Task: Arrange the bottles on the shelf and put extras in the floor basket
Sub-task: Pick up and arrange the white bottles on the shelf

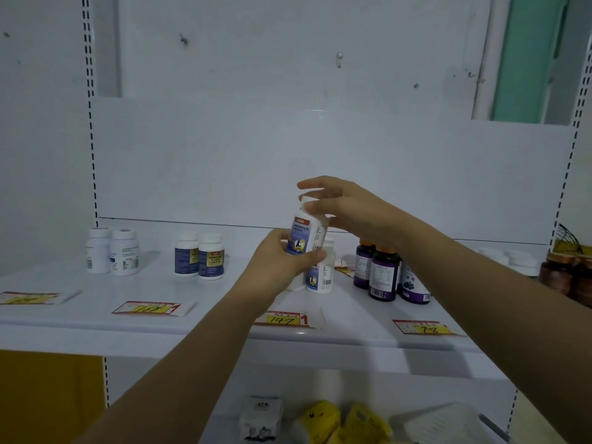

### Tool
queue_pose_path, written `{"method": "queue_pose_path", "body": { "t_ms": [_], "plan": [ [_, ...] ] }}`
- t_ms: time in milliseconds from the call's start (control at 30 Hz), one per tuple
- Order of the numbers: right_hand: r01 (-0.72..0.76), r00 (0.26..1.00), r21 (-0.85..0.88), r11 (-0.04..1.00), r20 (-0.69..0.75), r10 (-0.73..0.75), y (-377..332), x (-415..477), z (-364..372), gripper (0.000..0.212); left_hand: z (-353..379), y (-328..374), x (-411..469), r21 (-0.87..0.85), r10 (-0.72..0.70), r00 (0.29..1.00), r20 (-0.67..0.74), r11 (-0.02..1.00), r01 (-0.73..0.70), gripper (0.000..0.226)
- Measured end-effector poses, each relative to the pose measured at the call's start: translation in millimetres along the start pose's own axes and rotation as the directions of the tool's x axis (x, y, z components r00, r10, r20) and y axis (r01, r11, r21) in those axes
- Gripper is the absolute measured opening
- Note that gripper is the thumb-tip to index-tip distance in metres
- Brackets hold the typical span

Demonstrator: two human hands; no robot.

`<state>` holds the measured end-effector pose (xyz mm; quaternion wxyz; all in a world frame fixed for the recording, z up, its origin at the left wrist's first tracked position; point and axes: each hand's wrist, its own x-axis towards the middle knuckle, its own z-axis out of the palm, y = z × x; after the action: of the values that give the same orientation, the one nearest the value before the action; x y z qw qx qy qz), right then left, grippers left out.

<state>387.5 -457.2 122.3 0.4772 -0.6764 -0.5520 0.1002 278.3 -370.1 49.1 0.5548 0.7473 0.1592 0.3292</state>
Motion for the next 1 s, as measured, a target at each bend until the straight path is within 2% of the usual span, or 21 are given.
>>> {"method": "queue_pose_path", "body": {
  "t_ms": [133, 267, 367, 500, 600, 667, 733, 867, 933, 1000],
  "plan": [
    [-0.031, 0.996, -0.125, 0.992, -0.090, 0.020, -1.5, 6.0, 9.1, 0.058, 4.6, 7.3, 1.1, 0.066, 0.056, 0.992, -0.115, 0.997, -0.049, 0.056],
    [-0.002, 0.995, -0.080, 0.997, -0.097, -0.006, -4.7, 8.1, 2.6, 0.054, 2.2, 7.5, -1.9, 0.059, 0.061, 0.998, -0.031, 0.997, -0.059, 0.060],
    [0.001, 0.999, -0.009, 1.000, -0.047, -0.002, -2.6, 7.0, -0.7, 0.055, -2.7, 5.3, -3.8, 0.084, 0.067, 0.998, 0.014, 0.994, -0.068, 0.052],
    [-0.042, 0.999, 0.169, 0.985, -0.008, 0.044, 4.8, 7.3, 4.6, 0.052, 1.1, 4.2, -3.5, 0.087, 0.041, 0.999, -0.033, 0.996, -0.038, 0.055],
    [-0.028, 0.998, -0.003, 1.000, -0.057, 0.028, 8.1, 5.8, 12.1, 0.056, 4.8, 2.7, -2.9, 0.109, 0.038, 0.995, -0.090, 0.994, -0.028, 0.057],
    [-0.004, 0.995, -0.018, 1.000, -0.099, 0.003, 10.4, 5.6, 13.0, 0.057, 5.4, 2.9, -2.7, 0.095, 0.043, 0.995, -0.090, 0.995, -0.034, 0.058],
    [0.009, 0.995, 0.060, 0.998, -0.101, -0.003, 11.7, 4.4, 10.5, 0.050, 5.1, 2.6, -2.6, 0.068, 0.037, 0.998, -0.057, 0.997, -0.033, 0.060],
    [0.008, 0.999, 0.176, 0.984, -0.052, 0.001, 15.4, 3.5, 6.3, 0.039, -0.8, 3.0, -2.3, -0.103, -0.044, 0.998, 0.042, 0.994, 0.048, 0.055],
    [-0.001, 0.999, 0.210, 0.978, -0.041, 0.010, 17.2, 4.1, 6.4, 0.042, -3.2, 3.4, -2.1, -0.132, -0.053, 0.997, 0.054, 0.989, 0.059, 0.049],
    [-0.009, 0.999, 0.152, 0.988, -0.051, 0.017, 17.2, 4.6, 8.9, 0.051, -3.0, 2.9, -1.3, -0.090, -0.016, 1.000, 0.001, 0.996, 0.016, 0.046]
  ]
}}
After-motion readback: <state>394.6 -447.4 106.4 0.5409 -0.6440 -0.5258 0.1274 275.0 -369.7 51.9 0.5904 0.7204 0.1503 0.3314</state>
